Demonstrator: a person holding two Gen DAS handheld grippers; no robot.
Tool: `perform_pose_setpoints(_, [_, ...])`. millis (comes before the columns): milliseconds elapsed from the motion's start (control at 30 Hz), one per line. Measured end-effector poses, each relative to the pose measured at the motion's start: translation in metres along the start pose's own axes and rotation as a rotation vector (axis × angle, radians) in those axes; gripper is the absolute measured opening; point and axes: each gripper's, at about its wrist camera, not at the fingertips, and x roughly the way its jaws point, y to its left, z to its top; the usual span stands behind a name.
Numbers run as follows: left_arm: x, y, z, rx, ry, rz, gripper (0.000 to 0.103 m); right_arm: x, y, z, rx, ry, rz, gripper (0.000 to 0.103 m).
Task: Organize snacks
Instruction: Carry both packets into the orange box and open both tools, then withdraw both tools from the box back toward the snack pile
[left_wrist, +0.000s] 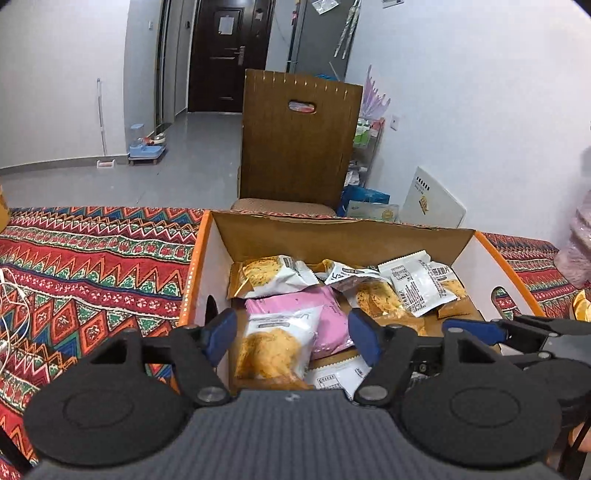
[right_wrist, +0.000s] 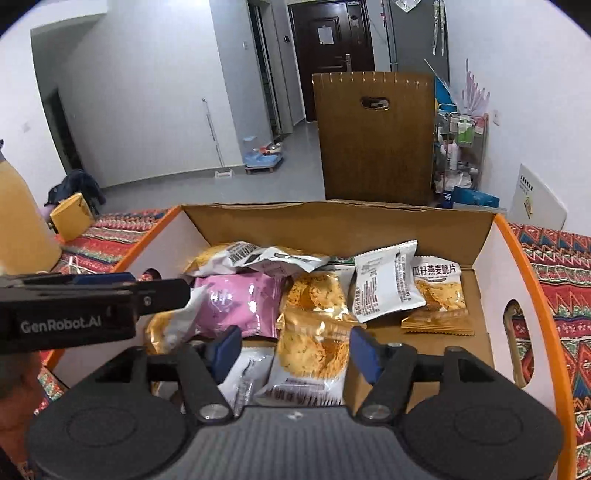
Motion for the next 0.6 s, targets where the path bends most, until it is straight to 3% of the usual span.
perform_pose_setpoints(267, [-0.047, 0.001, 0.011, 0.029, -0.08, 0.019, 0.072, -0.042, -0.005, 0.013, -0.005, -0.054, -0.015, 0.069])
perform_pose_setpoints(400, [-0.096, -0.005, 0.012, 0.061, -0.124, 0.019, 0.081, -0.091, -0.002, 0.017, -0.056, -0.1, -0.053, 0.077])
perform_pose_setpoints(500, [-0.142, -0.011, 0.0, 0.092, -0.159, 0.016, 0.082, -0.135, 0.005, 0.013, -0.12, -0.13, -0.071, 0.08])
perform_pose_setpoints(600, [-0.193, -0.019, -0.015, 0.113, -0.217, 0.0, 0.095, -0.184, 0.01, 0.003, -0.172, -0.161, -0.089, 0.09])
